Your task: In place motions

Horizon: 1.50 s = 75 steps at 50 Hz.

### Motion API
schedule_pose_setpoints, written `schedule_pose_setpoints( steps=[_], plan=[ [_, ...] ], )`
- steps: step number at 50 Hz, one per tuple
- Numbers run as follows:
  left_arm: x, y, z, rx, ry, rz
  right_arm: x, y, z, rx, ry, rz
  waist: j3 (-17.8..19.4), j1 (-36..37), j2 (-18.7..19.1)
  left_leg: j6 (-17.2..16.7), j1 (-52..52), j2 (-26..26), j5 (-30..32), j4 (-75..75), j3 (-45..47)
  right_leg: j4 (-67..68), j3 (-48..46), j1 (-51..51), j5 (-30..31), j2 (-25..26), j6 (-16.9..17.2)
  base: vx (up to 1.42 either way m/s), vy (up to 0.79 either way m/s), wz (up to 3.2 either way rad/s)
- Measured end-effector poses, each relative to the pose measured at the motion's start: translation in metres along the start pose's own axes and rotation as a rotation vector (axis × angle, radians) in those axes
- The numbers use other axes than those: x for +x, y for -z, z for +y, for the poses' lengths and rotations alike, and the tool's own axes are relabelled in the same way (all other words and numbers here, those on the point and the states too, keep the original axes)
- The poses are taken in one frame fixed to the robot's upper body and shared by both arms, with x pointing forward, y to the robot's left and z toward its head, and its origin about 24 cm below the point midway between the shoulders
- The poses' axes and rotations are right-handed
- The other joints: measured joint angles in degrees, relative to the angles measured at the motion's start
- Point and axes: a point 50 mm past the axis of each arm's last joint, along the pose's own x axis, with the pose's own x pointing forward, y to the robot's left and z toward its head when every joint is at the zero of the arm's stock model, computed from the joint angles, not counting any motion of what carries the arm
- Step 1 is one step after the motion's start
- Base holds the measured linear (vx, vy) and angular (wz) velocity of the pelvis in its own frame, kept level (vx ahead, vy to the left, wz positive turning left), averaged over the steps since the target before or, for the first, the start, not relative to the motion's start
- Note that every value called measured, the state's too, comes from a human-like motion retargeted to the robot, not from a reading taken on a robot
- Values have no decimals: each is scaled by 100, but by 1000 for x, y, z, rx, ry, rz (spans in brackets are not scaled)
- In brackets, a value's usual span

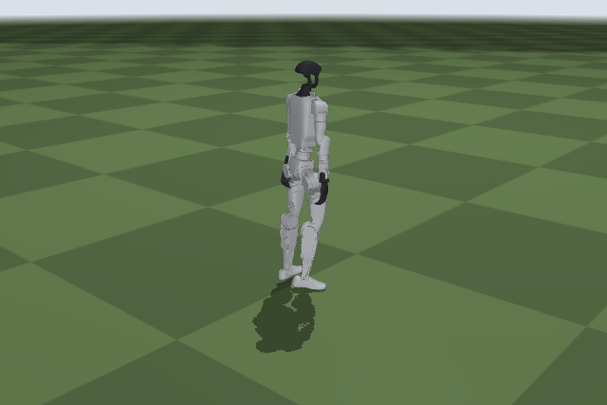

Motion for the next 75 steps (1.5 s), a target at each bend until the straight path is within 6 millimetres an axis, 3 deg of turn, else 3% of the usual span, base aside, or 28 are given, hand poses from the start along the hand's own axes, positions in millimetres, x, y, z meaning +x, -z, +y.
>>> schedule_pose_setpoints(
  steps=[5, 12, 23, 28, 31, 37, 40, 45, 48, 54, 60, 66, 70, 75],
  plan=[
    [5, 15, -5, -58, 41, 18, 0, 0, -6, 39, 25, -13, -43, -158, 94, 7, 47, 86, -59, -15, -29, -192, -66, 124, -62, 192, -76, 12, -8, 3],
    [4, 33, 5, -50, -27, 105, 0, -5, -3, 158, -7, -45, -149, -291, 70, -66, -50, 170, -92, 23, -180, -260, -201, 145, -184, 267, -104, 11, -11, 22],
    [5, 14, -3, -121, 28, -1, 0, -5, -7, 95, 8, -49, -85, -364, -78, -303, -306, 277, -397, 813, -189, -406, 43, 206, -209, 254, -100, 12, -7, 2],
    [3, 4, -3, -118, 25, -42, 0, -4, -10, 101, 6, -42, -74, -323, -225, -416, -765, 263, -86, 1720, -159, -402, 216, 107, -134, 37, -42, 8, 1, -26],
    [3, 1, -4, -117, 28, -55, -1, -5, -13, 108, 16, -43, -49, -342, -301, -167, -976, 36, -3, 2125, -683, -402, 402, 61, -48, -96, -10, 4, 8, -61],
    [3, -2, -4, -114, 28, -78, -1, -6, -12, 127, 15, -60, 30, -132, -412, 321, -948, -785, -429, 1925, -3097, -346, 1213, -107, 145, -223, 90, 5, 15, -124],
    [3, -4, -6, -116, 29, -88, -1, -6, -14, 123, 21, -66, 92, 51, -416, 492, -770, -931, -381, 1463, -3899, -285, 1814, -273, 283, -162, 134, 0, 22, -165],
    [1, -10, -9, -114, 55, -92, -3, -22, -27, 68, 56, -109, 94, -515, -234, 903, -685, -624, -635, 1018, -2798, -60, 2360, -755, 374, -7, -65, -15, 19, -110],
    [-1, -12, -5, -97, 57, -96, -7, -44, -36, 42, 100, -176, 265, -640, -144, 939, -655, -397, -712, 856, -2174, 257, 2541, -1136, 217, 319, -597, -21, 11, -238],
    [-3, 7, 19, -4, -24, 13, -12, -61, -43, -26, 97, -260, 428, -694, -24, 1001, -336, -40, -1026, 752, -660, 217, 1195, -1310, -367, 237, -1047, 1, -4, -310],
    [0, 31, 24, 2, -44, 84, -17, -77, -47, 15, 105, -332, 422, -974, 193, 835, 154, 365, -1420, 565, 1430, 34, -1225, -1094, -944, 6, -936, 6, -15, -328],
    [3, 38, 17, -35, -34, 114, -20, -88, -53, 132, 92, -358, 127, -1290, 595, 472, 410, 476, -1736, 307, 3427, -19, -3097, -1101, -1374, 105, -813, 13, -1, -310],
    [4, 38, 12, -40, -28, 113, -19, -89, -48, 289, 36, -380, -137, -1280, 788, 235, 447, 376, -1846, 268, 4199, -61, -3604, -1022, -1469, 288, -712, 35, 3, -276],
    [2, 25, 15, 14, -54, 78, -16, -80, -41, 434, 19, -355, -418, -1061, 916, -1, 545, 239, -1827, 329, 4820, -158, -4197, -922, -1415, 406, -587, 45, 2, -212]
  ],
)
